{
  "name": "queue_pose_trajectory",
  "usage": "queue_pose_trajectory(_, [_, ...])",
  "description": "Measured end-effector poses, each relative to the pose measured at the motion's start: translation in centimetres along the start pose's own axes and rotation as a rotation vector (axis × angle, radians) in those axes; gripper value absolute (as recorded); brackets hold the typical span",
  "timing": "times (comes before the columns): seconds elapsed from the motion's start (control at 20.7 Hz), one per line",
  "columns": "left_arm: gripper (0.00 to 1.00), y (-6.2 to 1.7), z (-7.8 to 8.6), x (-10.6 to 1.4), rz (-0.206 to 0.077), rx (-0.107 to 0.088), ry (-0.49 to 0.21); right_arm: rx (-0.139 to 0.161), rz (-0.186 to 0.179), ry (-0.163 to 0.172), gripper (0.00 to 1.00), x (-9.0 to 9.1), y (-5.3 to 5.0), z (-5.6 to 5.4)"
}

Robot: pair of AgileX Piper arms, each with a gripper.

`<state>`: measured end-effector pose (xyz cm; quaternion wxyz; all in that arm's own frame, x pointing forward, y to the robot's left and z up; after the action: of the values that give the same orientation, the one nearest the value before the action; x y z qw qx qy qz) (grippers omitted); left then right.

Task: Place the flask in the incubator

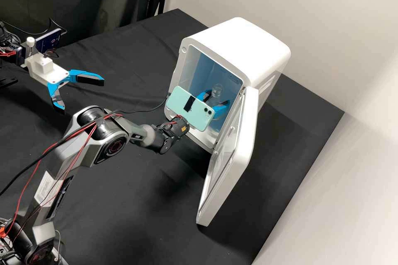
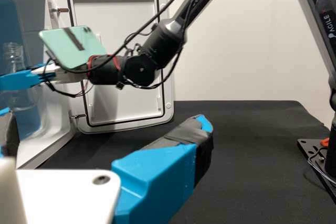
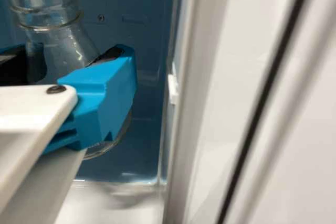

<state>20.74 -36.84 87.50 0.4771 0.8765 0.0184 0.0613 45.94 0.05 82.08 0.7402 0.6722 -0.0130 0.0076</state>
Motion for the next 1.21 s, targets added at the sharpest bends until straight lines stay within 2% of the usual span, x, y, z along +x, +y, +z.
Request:
queue_pose_trajectory(0.1, [1.00, 0.00, 0.0, 0.0, 0.000, 0.000, 0.000, -0.012, -0.017, -0.015, 0.00, 0.7, -0.3, 0.1])
queue_pose_trajectory(0.24, [1.00, 0.01, 0.0, 0.0, 0.000, 0.000, 0.002, -0.020, -0.029, -0.019, 0.00, 1.9, -0.7, 0.1])
queue_pose_trajectory(0.39, [1.00, 0.01, 0.0, 0.0, 0.000, 0.000, 0.002, -0.042, -0.044, -0.032, 0.00, 3.1, -1.0, 0.4])
queue_pose_trajectory(0.48, [1.00, 0.02, -0.1, 0.0, 0.001, 0.000, 0.004, -0.042, -0.053, -0.040, 0.00, 3.7, -1.1, 0.5])
queue_pose_trajectory(0.82, [1.00, 0.03, -0.1, 0.0, 0.001, 0.000, 0.006, -0.044, -0.057, -0.044, 0.00, 4.7, -1.1, 0.6])
queue_pose_trajectory(1.06, [1.00, 0.03, -0.1, 0.0, 0.001, 0.000, 0.006, -0.045, -0.048, -0.038, 0.00, 5.1, -0.6, 0.1])
queue_pose_trajectory(1.21, [1.00, 0.03, -0.1, 0.0, 0.001, 0.000, 0.006, -0.045, -0.044, -0.035, 0.00, 5.5, -0.6, 0.2])
